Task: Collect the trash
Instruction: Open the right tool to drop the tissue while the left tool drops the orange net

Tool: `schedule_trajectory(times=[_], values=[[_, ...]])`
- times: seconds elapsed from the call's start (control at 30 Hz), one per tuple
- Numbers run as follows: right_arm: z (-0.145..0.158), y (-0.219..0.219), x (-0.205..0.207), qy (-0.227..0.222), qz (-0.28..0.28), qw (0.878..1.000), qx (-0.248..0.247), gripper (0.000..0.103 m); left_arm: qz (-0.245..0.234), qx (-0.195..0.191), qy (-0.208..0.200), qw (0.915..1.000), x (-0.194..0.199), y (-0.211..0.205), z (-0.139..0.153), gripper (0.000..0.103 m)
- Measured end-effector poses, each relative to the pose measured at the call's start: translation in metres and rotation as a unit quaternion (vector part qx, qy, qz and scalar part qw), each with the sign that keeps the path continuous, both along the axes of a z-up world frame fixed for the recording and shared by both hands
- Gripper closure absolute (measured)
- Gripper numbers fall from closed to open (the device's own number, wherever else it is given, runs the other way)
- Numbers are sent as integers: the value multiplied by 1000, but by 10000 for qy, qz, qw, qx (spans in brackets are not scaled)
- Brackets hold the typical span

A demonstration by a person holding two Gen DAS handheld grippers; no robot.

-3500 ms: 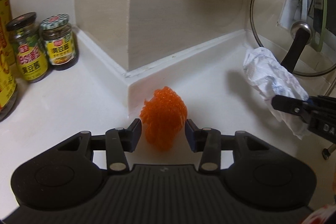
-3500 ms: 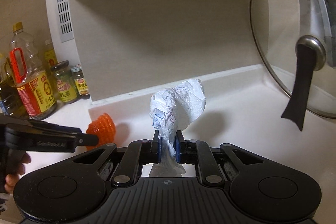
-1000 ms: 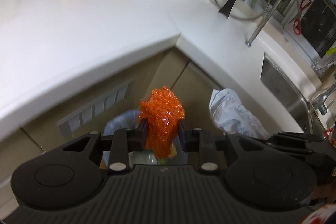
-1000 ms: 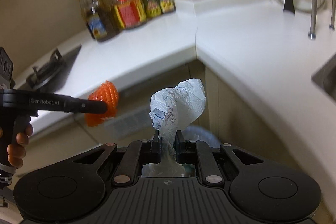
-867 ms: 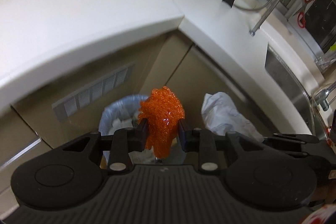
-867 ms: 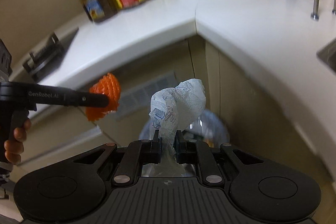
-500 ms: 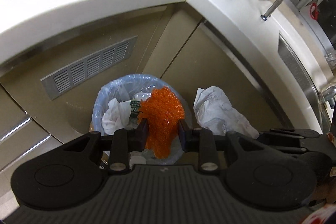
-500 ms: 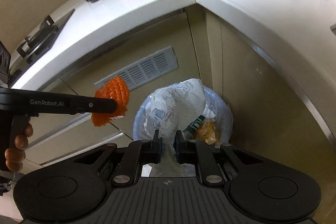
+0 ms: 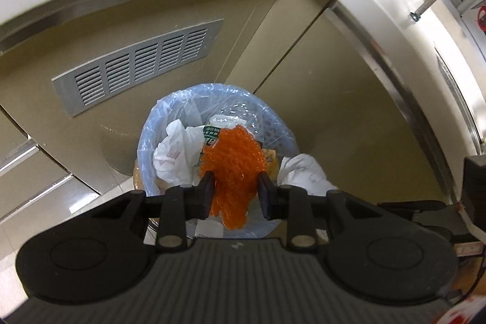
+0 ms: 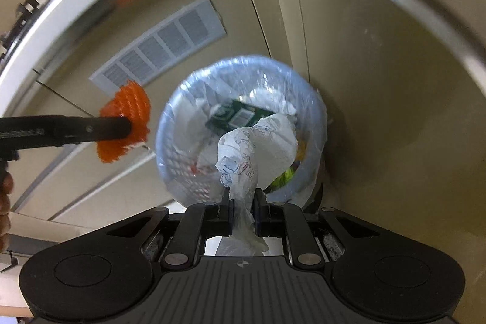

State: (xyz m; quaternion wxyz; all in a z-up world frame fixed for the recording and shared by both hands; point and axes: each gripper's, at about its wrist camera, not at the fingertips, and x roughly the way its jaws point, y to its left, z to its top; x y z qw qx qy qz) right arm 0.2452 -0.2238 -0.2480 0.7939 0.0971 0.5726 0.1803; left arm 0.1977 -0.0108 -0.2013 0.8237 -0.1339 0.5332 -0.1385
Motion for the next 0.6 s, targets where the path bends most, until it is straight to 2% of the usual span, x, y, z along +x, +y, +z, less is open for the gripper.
schedule_trajectory(times=[0.3,0.6], values=[[-46,12,30,735,-51,9971,-207,90,99,43,150,9998,11,1,-18,76],[-81,22,48,617,-213,9969,-445,90,190,71,310,9993,20,9,-38,76]])
